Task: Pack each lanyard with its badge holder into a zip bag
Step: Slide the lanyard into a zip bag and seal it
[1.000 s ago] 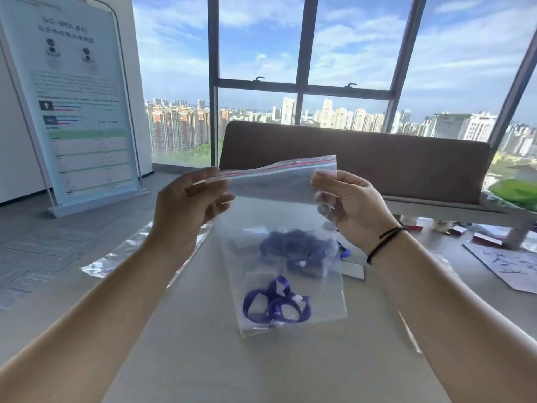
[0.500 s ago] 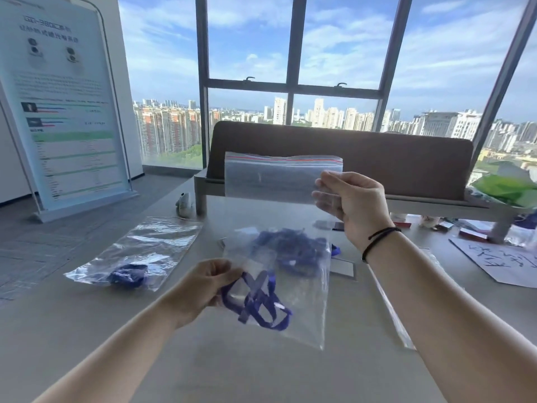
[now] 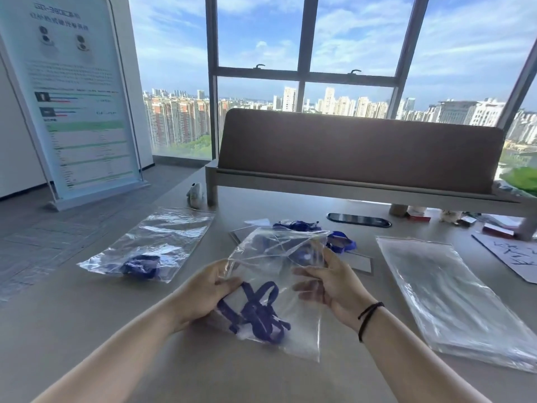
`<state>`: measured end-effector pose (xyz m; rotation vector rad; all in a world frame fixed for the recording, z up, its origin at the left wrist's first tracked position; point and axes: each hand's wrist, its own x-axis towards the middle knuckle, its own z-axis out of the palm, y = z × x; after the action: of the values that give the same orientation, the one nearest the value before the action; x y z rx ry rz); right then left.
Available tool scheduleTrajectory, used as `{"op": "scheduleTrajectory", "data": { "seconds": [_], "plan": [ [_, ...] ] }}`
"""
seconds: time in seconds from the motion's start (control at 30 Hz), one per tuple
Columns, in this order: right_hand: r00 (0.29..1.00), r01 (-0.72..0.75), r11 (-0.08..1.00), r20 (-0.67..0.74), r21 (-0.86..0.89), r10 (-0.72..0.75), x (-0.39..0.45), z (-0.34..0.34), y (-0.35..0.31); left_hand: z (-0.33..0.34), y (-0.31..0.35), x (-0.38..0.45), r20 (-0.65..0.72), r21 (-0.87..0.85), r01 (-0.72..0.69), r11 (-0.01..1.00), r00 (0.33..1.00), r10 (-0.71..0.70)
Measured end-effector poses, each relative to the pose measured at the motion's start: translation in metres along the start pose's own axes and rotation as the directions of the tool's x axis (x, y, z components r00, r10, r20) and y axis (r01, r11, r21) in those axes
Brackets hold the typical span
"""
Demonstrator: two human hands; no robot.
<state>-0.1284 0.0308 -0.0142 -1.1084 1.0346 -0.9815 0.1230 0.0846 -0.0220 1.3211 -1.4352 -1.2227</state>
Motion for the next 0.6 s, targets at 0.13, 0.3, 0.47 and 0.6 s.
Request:
{"op": "scheduleTrajectory", "data": {
  "seconds": [0.13, 0.3, 0.47, 0.6],
  "plan": [
    [0.994, 0.029, 0.998, 0.11, -0.059, -0.022, 0.003, 0.008, -0.015, -0.022, 0.0, -0.002, 0.038, -0.047, 0.077, 0.996, 0.996, -0.075],
    [0.983, 0.088, 0.992, 0.167, -0.094, -0.072, 0.024, 0.036, -0.037, -0.063, 0.014, -0.004, -0.003, -0.036, 0.053, 0.998, 0.999, -0.053],
    [0.952, 0.189, 0.98, 0.259, -0.066, -0.166, 0.058, 0.092, -0.065, -0.12, 0.032, -0.001, -0.131, -0.047, -0.077, 0.996, 0.989, 0.07],
    [0.925, 0.222, 0.975, 0.314, 0.018, -0.216, 0.091, 0.143, -0.081, -0.18, 0.035, 0.005, -0.306, -0.074, -0.171, 0.982, 0.941, 0.141]
  ]
}}
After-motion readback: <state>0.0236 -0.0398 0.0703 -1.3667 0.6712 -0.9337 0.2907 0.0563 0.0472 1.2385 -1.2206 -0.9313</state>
